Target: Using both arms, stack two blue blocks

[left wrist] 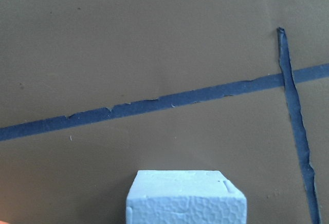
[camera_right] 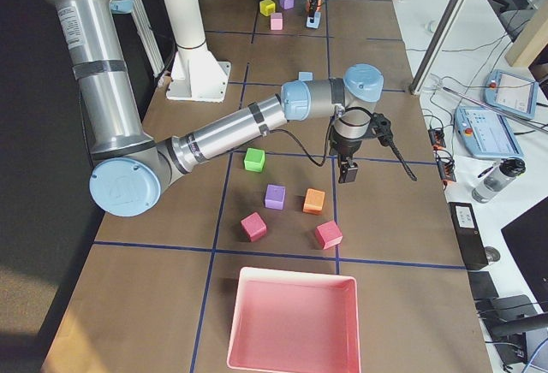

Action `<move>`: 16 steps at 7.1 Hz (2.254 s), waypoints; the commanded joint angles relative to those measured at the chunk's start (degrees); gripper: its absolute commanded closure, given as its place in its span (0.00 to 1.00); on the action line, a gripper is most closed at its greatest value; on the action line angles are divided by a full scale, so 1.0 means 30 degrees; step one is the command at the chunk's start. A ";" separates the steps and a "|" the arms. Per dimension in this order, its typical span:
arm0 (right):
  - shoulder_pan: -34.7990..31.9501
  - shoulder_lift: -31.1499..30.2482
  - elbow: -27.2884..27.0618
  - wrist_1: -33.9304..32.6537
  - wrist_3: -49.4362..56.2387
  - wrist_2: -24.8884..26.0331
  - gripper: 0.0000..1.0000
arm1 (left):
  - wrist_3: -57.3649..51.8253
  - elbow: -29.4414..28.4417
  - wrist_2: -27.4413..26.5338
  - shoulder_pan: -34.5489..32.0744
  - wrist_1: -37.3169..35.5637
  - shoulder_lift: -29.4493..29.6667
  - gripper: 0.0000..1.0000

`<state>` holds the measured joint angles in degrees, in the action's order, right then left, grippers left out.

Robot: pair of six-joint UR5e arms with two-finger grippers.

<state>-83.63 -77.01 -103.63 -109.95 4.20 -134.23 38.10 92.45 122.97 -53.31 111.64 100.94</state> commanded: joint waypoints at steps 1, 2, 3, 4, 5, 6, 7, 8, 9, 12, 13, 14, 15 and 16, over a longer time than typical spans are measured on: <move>-0.0159 -0.0486 0.0030 0.0000 0.0095 -0.0050 0.00 | 0.0016 0.3093 0.0027 -0.0161 -0.5103 0.1118 1.00; -0.0392 -0.1013 0.0030 0.0000 0.0617 -0.0341 0.00 | 0.0132 0.4270 0.0027 -0.0161 -0.7713 0.2404 1.00; -0.0655 -0.1280 0.0030 0.0000 0.0883 -0.0460 0.00 | 0.0220 0.4862 0.0027 -0.0074 -1.0582 0.4534 1.00; -0.0861 -0.2181 0.0030 0.0000 0.1379 -0.0809 0.00 | 0.2077 0.4926 0.0056 0.0304 -1.2438 0.6528 1.00; -0.1211 -0.3002 0.0030 0.0029 0.1732 -0.1567 0.00 | 0.4213 0.4665 -0.0002 0.1323 -1.2543 0.7882 1.00; -0.1679 -0.3736 -0.0028 0.0087 0.1997 -0.1661 0.00 | 0.5888 0.4140 -0.0090 0.2464 -1.2544 0.9317 1.00; -0.1683 -0.4961 0.0059 0.2060 0.1941 -0.1633 0.00 | 0.7181 0.3033 -0.0149 0.3259 -1.2544 1.0955 1.00; -0.1712 -0.5351 0.0291 0.2979 0.1912 -0.1604 0.00 | 0.7977 0.1746 -0.0178 0.3673 -1.2544 1.2538 1.00; -0.1684 -0.5731 0.0410 0.3104 0.1941 -0.1574 0.00 | 0.8130 0.1037 -0.0208 0.4025 -1.2341 1.3221 1.00; -0.1712 -0.6994 0.0382 0.5360 0.1388 -0.1544 0.00 | 0.9621 -0.3411 -0.1526 0.5430 -0.8746 1.5041 1.00; -0.1713 -0.6995 0.0411 0.5361 0.1326 -0.1545 0.00 | 0.9625 -0.3510 -0.1526 0.5551 -0.8533 1.5044 1.00; -0.1684 -0.6966 0.0411 0.5361 0.1326 -0.1574 0.00 | 0.9509 -0.3772 -0.1526 0.5581 -0.8502 1.5073 1.00; -0.1712 -0.6966 0.0382 0.5361 0.1152 -0.1603 0.00 | 0.9508 -0.4152 -0.1584 0.5813 -0.8356 1.5160 1.00; -0.1713 -0.6966 0.0382 0.5361 0.1150 -0.1632 0.00 | 0.9566 -0.4591 -0.2339 0.6309 -0.7688 1.5190 1.00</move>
<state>-88.75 -97.91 -102.44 -93.89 7.83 -139.03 66.68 80.15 117.70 -35.74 86.86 146.34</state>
